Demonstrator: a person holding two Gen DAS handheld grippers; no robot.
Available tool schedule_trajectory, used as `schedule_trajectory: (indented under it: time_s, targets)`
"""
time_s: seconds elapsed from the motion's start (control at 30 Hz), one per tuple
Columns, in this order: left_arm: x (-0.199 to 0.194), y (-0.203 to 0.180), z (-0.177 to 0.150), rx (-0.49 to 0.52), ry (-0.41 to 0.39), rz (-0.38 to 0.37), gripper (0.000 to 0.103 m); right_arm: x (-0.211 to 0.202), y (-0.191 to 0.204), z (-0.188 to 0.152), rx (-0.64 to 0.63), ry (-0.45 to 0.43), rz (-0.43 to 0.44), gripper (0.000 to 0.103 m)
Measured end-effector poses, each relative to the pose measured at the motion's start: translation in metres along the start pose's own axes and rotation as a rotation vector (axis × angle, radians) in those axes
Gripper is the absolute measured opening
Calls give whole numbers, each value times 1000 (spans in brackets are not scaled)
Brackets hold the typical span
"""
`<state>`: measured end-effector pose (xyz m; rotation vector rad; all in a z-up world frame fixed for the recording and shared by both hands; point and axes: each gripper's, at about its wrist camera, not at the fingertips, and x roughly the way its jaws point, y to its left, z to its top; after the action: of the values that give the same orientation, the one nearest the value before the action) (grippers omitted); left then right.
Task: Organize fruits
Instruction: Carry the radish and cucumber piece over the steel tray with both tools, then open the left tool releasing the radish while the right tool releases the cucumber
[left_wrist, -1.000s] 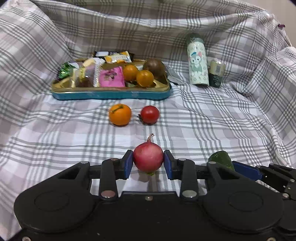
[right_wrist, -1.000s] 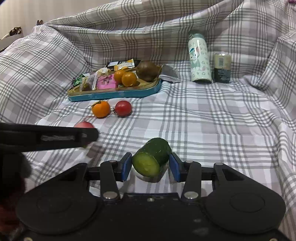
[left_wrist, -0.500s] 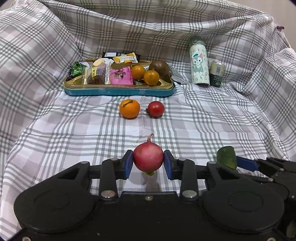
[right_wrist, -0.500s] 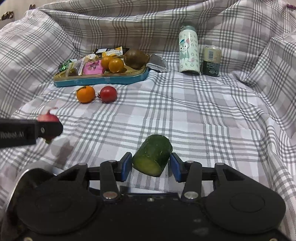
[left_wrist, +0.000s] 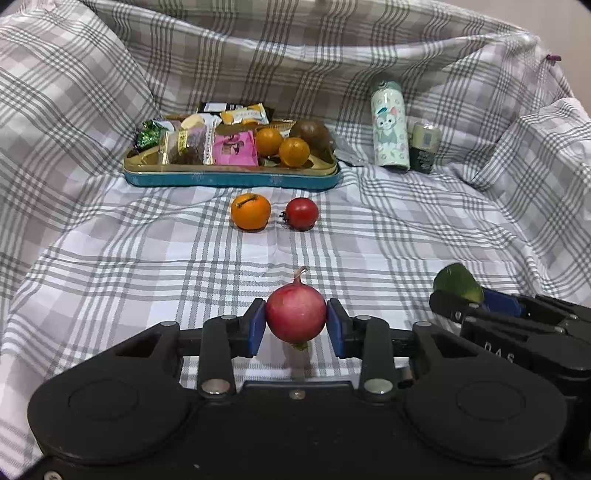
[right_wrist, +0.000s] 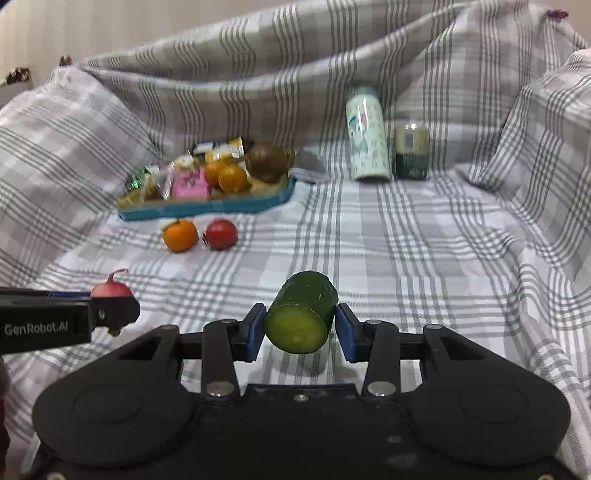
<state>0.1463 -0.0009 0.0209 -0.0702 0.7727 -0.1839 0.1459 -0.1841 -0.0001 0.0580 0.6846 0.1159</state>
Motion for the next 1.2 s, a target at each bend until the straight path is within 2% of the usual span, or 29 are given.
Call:
schedule_trajectory:
  time_s: [0.23,0.8,1.0,1.2]
  targets:
    - [-38,-7,-20,29,-32,-3,44,-41,-4,-20,50,-39,23,43]
    - [-94,-22,-90,45,-60,-44,44,-135,7,-95,-11,-43,60,43]
    - [-96,-22,-110,58,-35,-73,44,-148,10,-111,-29,-48,75,43]
    - [-86,-24,-112,53,-8,-84,44,-137,7,-115,6,-9,63,43]
